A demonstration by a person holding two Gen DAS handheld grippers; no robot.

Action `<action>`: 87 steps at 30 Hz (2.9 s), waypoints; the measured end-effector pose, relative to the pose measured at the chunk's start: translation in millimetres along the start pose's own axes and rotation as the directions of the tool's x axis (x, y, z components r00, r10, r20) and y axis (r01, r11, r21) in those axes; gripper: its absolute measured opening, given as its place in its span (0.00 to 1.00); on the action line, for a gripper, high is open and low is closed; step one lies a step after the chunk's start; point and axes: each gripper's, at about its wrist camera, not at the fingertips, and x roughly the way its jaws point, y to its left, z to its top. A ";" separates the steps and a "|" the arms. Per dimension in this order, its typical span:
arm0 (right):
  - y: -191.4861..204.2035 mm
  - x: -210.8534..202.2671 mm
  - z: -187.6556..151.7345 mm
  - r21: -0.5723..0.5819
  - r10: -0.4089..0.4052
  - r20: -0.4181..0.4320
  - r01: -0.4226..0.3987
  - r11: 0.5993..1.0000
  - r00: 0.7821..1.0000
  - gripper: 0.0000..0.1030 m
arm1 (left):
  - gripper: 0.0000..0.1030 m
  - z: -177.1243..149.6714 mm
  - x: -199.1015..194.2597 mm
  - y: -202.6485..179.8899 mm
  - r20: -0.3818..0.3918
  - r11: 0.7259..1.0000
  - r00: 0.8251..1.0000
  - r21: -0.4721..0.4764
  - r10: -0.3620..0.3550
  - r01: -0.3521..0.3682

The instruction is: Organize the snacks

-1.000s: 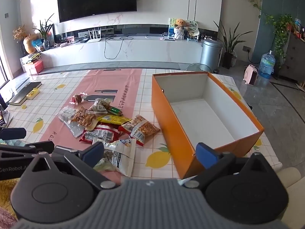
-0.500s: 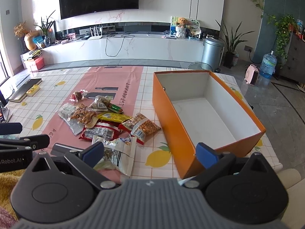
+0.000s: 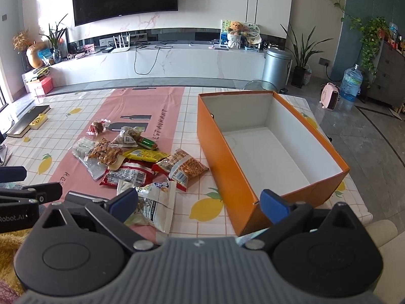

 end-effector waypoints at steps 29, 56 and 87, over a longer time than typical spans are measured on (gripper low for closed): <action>-3.6 0.6 -0.3 0.012 -0.015 0.003 0.015 1.000 1.000 0.96 | 0.84 3.3 -0.4 1.9 0.001 1.000 1.000 -0.012 -0.007 0.007; 0.5 9.5 -8.6 0.011 0.051 0.029 -0.051 0.999 0.998 0.84 | 0.70 4.7 9.5 13.8 -0.014 1.000 1.000 -0.022 -0.019 0.019; 72.7 179.4 -2.7 0.057 0.196 -0.310 -0.188 0.981 0.930 0.92 | 0.66 10.4 130.8 62.5 -0.295 0.993 0.953 -0.107 -0.075 0.045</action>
